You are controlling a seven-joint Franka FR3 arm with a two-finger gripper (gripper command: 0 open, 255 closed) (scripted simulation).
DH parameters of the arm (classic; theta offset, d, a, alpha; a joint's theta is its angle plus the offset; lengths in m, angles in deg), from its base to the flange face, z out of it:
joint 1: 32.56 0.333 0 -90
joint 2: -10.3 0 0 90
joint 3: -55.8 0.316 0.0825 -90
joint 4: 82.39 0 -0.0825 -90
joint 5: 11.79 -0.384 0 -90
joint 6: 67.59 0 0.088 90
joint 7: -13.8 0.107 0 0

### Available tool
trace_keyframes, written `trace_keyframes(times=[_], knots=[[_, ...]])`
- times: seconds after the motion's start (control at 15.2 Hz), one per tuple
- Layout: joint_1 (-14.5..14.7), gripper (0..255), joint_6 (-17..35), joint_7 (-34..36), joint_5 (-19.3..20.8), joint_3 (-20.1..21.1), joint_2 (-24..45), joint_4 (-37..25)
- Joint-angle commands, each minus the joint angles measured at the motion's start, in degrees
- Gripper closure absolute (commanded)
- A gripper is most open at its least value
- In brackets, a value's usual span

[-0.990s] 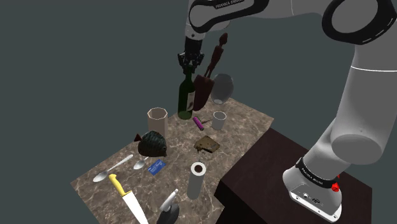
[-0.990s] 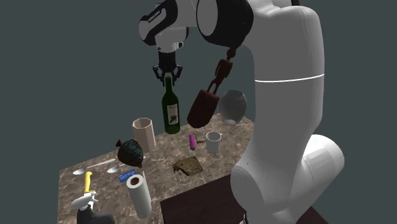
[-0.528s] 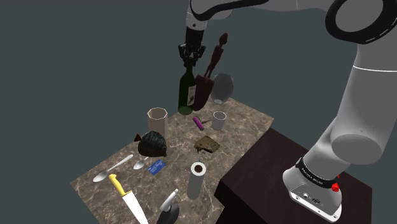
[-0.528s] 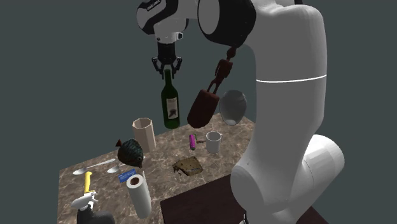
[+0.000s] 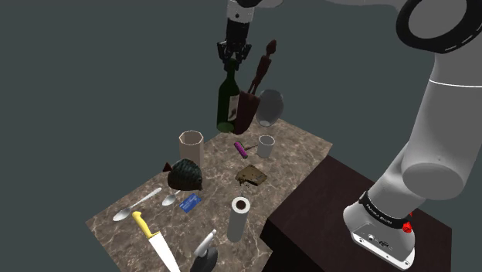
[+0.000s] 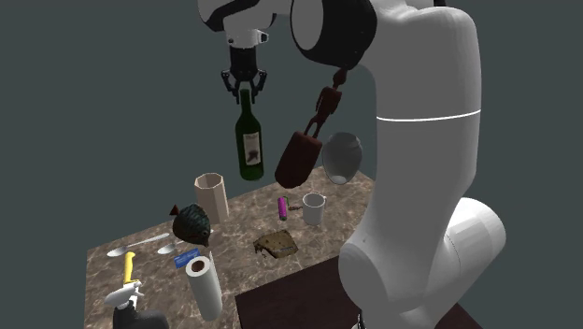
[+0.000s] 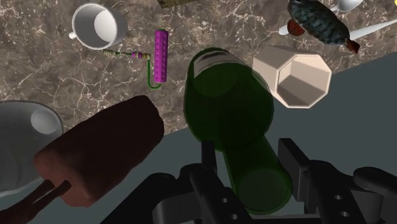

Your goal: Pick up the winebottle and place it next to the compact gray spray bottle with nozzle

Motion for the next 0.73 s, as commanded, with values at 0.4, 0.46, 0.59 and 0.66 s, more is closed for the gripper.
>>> trace_keyframes(times=[0.4,0.46,0.59,0.66], knots=[[0.1,255,-6.5,0.1,0.1,0.0,0.6,-7.1],[0.1,255,-7.3,0.1,0.1,0.0,0.8,-8.1],[0.2,255,-9.1,0.2,0.1,0.0,1.2,-10.2],[0.2,255,-9.9,0.2,0.1,0.1,1.4,-11.4]])
